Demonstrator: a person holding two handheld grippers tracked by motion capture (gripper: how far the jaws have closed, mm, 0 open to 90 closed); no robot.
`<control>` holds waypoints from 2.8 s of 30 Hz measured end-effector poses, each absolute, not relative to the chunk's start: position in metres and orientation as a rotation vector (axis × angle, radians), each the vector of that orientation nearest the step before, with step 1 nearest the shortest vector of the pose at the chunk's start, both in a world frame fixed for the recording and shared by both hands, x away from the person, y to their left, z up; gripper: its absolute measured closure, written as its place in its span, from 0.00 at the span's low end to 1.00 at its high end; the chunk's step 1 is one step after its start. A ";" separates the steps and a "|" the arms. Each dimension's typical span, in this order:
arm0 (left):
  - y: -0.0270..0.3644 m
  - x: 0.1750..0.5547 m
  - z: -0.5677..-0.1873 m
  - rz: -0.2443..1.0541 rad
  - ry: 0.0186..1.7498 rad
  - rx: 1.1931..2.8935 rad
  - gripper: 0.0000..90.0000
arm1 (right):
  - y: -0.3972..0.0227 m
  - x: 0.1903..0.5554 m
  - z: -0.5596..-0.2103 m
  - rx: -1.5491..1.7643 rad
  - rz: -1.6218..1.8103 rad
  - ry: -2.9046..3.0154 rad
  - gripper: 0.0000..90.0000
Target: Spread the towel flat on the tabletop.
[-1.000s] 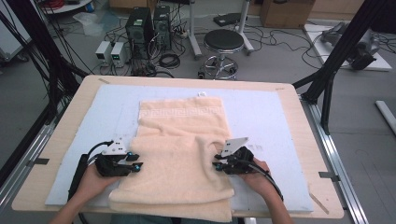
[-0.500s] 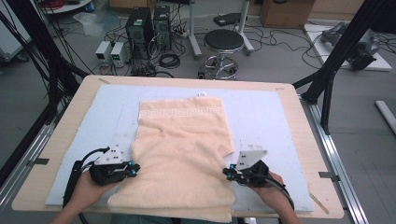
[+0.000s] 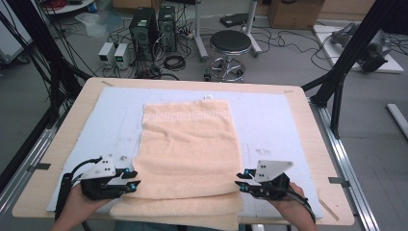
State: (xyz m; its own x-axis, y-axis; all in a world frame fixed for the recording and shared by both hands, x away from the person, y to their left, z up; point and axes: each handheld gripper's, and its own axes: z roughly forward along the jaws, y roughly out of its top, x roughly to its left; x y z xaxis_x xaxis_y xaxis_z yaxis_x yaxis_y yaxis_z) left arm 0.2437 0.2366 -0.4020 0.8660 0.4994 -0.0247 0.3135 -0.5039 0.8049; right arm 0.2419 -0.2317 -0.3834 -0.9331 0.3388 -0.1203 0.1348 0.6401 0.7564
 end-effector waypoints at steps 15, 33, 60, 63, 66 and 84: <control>0.220 0.279 -0.432 0.198 0.651 2.271 0.95 | -0.202 0.296 -0.432 0.470 1.031 2.770 0.94; 0.238 0.237 -0.427 0.153 0.604 2.285 0.96 | -0.195 0.265 -0.430 0.381 1.069 2.803 0.96; 0.228 0.272 -0.427 0.249 0.685 2.274 0.98 | -0.206 0.294 -0.430 0.553 1.029 2.751 0.96; 0.228 0.284 -0.421 0.268 0.727 2.229 0.98 | -0.206 0.299 -0.423 0.550 1.019 2.711 0.96; 0.226 0.297 -0.415 0.303 0.757 2.197 0.98 | -0.209 0.306 -0.416 0.577 1.048 2.687 0.96; 0.230 0.273 -0.396 0.299 0.667 2.125 0.72 | -0.219 0.277 -0.391 0.533 1.213 2.585 0.72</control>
